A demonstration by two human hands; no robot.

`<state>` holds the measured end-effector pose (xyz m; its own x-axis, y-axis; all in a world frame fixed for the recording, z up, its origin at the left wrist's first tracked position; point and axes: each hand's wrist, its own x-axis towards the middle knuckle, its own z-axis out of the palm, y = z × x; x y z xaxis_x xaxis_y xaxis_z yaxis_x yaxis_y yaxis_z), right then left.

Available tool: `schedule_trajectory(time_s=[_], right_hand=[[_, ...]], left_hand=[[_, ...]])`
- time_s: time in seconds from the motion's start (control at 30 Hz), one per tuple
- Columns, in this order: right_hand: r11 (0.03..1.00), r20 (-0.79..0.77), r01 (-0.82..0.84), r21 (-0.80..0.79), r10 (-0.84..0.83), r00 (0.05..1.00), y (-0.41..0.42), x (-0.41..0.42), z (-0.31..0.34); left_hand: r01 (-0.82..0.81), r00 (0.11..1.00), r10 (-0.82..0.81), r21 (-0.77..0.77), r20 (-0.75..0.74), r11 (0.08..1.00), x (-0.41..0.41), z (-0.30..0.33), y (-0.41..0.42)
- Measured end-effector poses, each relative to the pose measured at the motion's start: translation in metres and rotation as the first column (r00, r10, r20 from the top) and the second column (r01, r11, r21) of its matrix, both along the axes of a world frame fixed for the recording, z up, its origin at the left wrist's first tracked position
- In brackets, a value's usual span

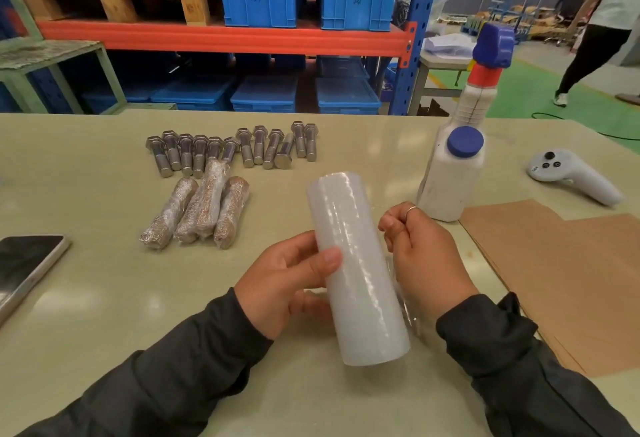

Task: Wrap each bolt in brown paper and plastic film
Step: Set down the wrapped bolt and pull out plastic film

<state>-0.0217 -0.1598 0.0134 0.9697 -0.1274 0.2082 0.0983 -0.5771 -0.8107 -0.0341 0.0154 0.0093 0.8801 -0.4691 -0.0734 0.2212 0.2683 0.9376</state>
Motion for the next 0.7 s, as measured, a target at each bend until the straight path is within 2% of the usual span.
schedule_trajectory(time_s=[0.1,0.17,0.27,0.37,0.43,0.5,0.6,0.7], right_hand=[[0.998,0.048,-0.011,-0.058,0.013,0.999,-0.003,-0.001,0.004],[0.998,0.052,-0.016,-0.061,0.019,0.998,-0.004,-0.001,0.007],[0.995,-0.029,-0.015,0.1,0.018,0.999,-0.005,-0.002,0.009],[0.938,-0.177,0.024,0.346,0.04,0.983,-0.002,-0.007,0.011],[0.844,-0.293,0.096,0.527,0.074,0.953,0.0,-0.009,0.014],[0.777,-0.364,0.161,0.609,0.093,0.927,0.002,-0.009,0.016],[0.788,-0.364,0.2,0.582,0.033,0.931,0.006,-0.009,0.014],[0.904,-0.249,0.166,0.393,-0.069,0.966,0.008,-0.008,0.006]], left_hand=[[0.001,0.996,-0.014,-0.152,-0.084,0.988,0.003,0.003,0.003],[-0.028,0.98,-0.028,-0.275,-0.198,0.961,0.005,0.003,0.004],[-0.005,0.949,-0.132,-0.435,-0.285,0.901,0.003,0.009,0.005],[-0.015,0.961,-0.073,-0.312,-0.268,0.95,0.002,0.007,0.002],[-0.071,0.98,0.033,-0.188,-0.197,0.98,0.004,0.002,-0.001],[-0.089,0.99,0.077,-0.102,-0.12,0.991,0.004,-0.002,-0.003],[-0.082,0.991,0.072,-0.093,-0.114,0.992,0.002,-0.003,-0.005],[-0.049,0.979,0.017,-0.155,-0.204,0.987,0.002,-0.002,-0.005]])
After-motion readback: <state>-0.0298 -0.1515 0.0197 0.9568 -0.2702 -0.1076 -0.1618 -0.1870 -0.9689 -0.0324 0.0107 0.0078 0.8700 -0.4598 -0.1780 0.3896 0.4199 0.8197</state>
